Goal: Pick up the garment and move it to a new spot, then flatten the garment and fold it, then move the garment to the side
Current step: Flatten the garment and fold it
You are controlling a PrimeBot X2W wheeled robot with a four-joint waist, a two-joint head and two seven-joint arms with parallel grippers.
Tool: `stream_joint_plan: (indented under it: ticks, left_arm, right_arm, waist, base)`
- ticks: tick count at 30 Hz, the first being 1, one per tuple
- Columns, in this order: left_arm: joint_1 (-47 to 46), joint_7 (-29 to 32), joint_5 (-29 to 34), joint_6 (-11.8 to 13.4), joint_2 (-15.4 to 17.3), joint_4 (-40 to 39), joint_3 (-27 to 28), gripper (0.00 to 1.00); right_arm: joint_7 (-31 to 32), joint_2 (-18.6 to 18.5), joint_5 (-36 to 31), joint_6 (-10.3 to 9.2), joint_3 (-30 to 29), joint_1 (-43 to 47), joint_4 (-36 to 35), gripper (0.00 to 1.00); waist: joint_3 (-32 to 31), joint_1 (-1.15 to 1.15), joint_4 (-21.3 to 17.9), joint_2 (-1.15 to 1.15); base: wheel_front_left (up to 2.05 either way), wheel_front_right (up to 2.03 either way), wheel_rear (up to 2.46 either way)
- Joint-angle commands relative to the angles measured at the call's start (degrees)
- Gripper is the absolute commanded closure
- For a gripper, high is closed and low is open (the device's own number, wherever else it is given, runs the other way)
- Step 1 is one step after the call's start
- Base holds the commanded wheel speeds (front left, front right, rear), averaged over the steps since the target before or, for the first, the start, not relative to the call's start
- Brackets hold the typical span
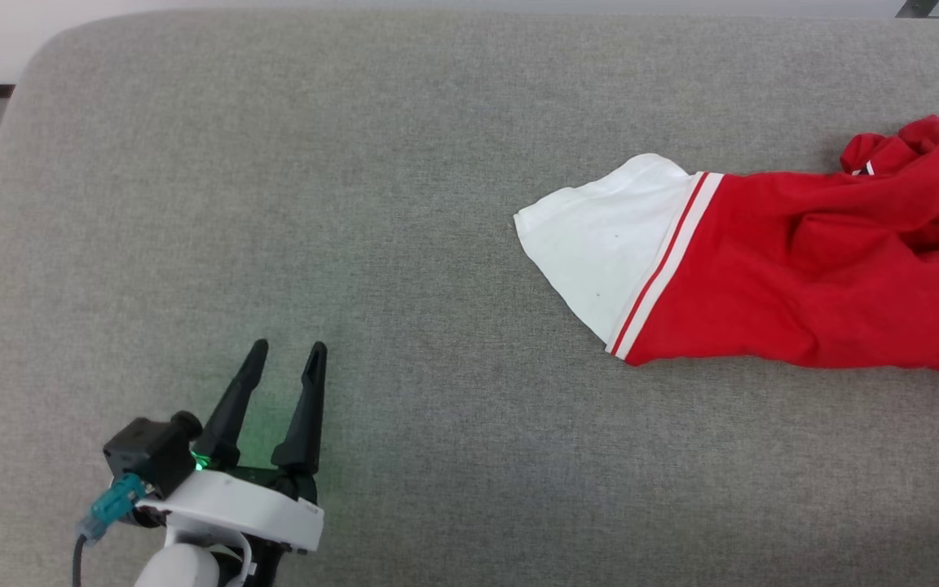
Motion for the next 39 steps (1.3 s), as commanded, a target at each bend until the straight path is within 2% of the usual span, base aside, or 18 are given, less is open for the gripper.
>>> stream_joint_plan:
  ticks: [1, 6, 11, 15, 17, 20, 21, 26, 31, 36, 39]
  left_arm:
    - [-0.65, 0.02, -0.03, -0.26, 0.37, 0.25, -0.15, 0.00]
    - [-0.72, 0.20, -0.39, -0.28, 1.50, 0.77, 0.16, 0.00]
    - [-0.52, 1.24, -0.02, -0.18, 3.84, 0.05, 0.71, 0.00]
    - [-1.70, 3.61, 0.02, -0.19, 6.43, -1.73, 0.99, 0.00]
    - [-2.58, 5.55, 0.22, -0.22, 8.34, -2.91, 0.73, 0.00]
    - [-5.15, 10.04, -0.11, -0.31, 11.51, -5.00, -0.49, 0.00]
    - [-5.15, 10.04, -0.11, -0.31, 11.51, -5.00, -0.49, 0.00]
    - [-12.67, 19.53, -3.81, -0.34, 16.38, -7.91, -5.69, 0.00]
    - [-21.49, 32.34, -8.79, -0.37, 20.19, -6.28, -15.50, 0.00]
    - [-28.32, 47.26, -17.03, -0.36, 20.78, -0.41, -25.01, 0.00]
    - [-31.65, 52.79, -20.56, -0.31, 20.47, 3.22, -28.24, 0.00]
  right_arm:
    - [-2.39, 0.21, -0.92, -0.06, -0.56, -1.29, 1.41, 0.00]
    - [-8.21, 0.52, -1.88, -0.06, 0.01, -2.70, 4.46, 0.00]
    - [-11.94, 0.30, -0.61, -0.06, 3.85, 0.24, 3.71, 0.00]
    - [-13.44, 0.79, 2.99, -0.06, 10.88, 4.87, -1.67, 0.00]
    - [-13.93, 0.86, 5.25, -0.06, 16.20, 8.18, -5.90, 0.00]
    - [-14.47, 1.02, 7.20, -0.07, 20.95, 13.19, -12.11, 0.00]
    - [-14.47, 1.02, 7.20, -0.07, 20.95, 13.19, -12.11, 0.00]
    - [-14.44, 3.58, 7.51, -0.07, 24.77, 19.93, -19.50, 0.00]
    - [-13.79, 6.42, 6.94, -0.07, 26.31, 23.69, -23.53, 0.00]
    - [-13.56, 8.00, 4.77, -0.07, 25.71, 25.25, -24.75, 0.00]
    - [-13.54, 8.76, 4.43, -0.07, 25.83, 25.13, -25.23, 0.00]
  waist:
    - [0.02, 0.00, -0.09, 0.00]
    - [-0.90, 0.00, -1.20, 0.00]
    - [-3.25, 0.00, -3.40, 0.00]
    - [-5.46, 0.00, -5.37, 0.00]
    - [-6.57, 0.00, -6.50, 0.00]
    - [-7.75, 0.00, -8.27, 0.00]
    - [-7.75, 0.00, -8.27, 0.00]
    - [-8.45, 0.00, -11.21, 0.00]
    - [-7.98, 0.00, -14.34, 0.00]
    - [-6.94, 0.00, -17.16, 0.00]
    - [-5.86, 0.00, -18.86, 0.00]
  base:
    - [0.00, 0.00, 0.00]
    - [0.00, 0.00, 0.00]
    - [0.00, 0.00, 0.00]
    - [0.00, 0.00, 0.00]
    - [0.00, 0.00, 0.00]
    - [0.00, 0.00, 0.00]
    - [0.00, 0.00, 0.00]
    - [0.00, 0.00, 0.00]
    - [0.00, 0.00, 0.00]
    - [0.00, 0.00, 0.00]
    - [0.00, 0.00, 0.00]
